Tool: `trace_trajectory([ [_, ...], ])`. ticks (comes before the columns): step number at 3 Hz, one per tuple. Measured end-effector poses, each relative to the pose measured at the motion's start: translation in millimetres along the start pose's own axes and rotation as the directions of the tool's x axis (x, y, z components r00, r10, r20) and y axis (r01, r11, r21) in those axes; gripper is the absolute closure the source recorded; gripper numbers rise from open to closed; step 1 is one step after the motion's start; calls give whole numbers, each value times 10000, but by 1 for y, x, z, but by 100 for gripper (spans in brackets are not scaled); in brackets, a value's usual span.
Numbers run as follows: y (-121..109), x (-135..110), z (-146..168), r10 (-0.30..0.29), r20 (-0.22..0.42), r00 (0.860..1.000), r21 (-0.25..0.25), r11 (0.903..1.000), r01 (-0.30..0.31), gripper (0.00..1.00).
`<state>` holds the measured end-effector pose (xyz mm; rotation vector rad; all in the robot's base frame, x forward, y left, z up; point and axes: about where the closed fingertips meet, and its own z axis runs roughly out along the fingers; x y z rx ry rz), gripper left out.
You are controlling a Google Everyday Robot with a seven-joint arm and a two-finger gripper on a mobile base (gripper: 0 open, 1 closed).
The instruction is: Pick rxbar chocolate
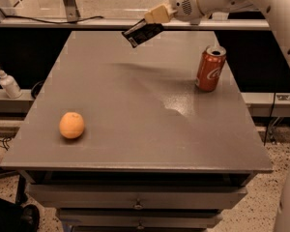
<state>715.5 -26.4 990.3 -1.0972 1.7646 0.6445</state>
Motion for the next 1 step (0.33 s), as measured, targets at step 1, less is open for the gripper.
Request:
trace_trajectory([
  [1, 2, -1, 1, 27, 13, 10000, -85, 10000, -27, 100],
])
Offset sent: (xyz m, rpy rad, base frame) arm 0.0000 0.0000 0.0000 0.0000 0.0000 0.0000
